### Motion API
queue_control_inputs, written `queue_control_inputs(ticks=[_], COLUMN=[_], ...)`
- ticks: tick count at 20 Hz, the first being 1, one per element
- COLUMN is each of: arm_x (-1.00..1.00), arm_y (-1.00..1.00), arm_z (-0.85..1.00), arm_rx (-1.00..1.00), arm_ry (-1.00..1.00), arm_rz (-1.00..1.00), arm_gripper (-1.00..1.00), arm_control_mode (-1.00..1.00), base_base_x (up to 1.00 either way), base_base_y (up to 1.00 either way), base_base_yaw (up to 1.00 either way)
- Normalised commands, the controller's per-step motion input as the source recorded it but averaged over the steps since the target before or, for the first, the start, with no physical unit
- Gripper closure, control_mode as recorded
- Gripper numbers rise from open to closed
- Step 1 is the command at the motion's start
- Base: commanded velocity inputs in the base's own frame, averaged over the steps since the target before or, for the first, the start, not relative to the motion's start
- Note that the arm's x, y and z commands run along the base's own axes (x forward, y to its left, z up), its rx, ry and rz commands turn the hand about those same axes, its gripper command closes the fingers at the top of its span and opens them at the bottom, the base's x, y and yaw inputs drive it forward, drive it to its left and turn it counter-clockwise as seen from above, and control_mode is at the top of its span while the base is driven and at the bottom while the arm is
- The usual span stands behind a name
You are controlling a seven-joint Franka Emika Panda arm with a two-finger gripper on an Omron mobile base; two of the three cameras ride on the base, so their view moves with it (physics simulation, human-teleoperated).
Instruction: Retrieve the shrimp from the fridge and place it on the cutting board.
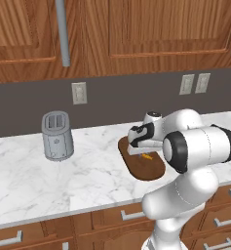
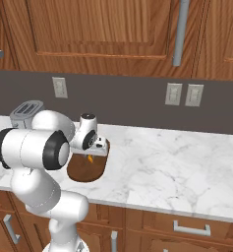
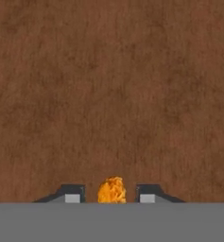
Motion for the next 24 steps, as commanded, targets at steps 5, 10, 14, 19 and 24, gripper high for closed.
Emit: queue_control_inputs(ticks=[5,10,14,19,24], arm_x=[0.0,-0.04,-0.36,-0.52,-0.57], arm_y=[0.0,0.0,-0.09,-0.18,-0.08], arm_z=[0.0,0.08,0.18,0.24,0.38], arm_rx=[0.0,0.0,0.0,0.0,0.0], arm_ry=[0.0,-0.01,-0.03,0.0,0.0], arm_rz=[0.0,0.0,0.0,0.0,-0.02], arm_gripper=[-1.0,-1.0,-1.0,-1.0,-1.0], arm_control_mode=[-1.0,-1.0,-1.0,-1.0,-1.0], base_base_x=[0.0,0.0,0.0,0.0,0.0], base_base_y=[0.0,0.0,0.0,0.0,0.0], base_base_yaw=[0.0,0.0,0.0,0.0,0.0])
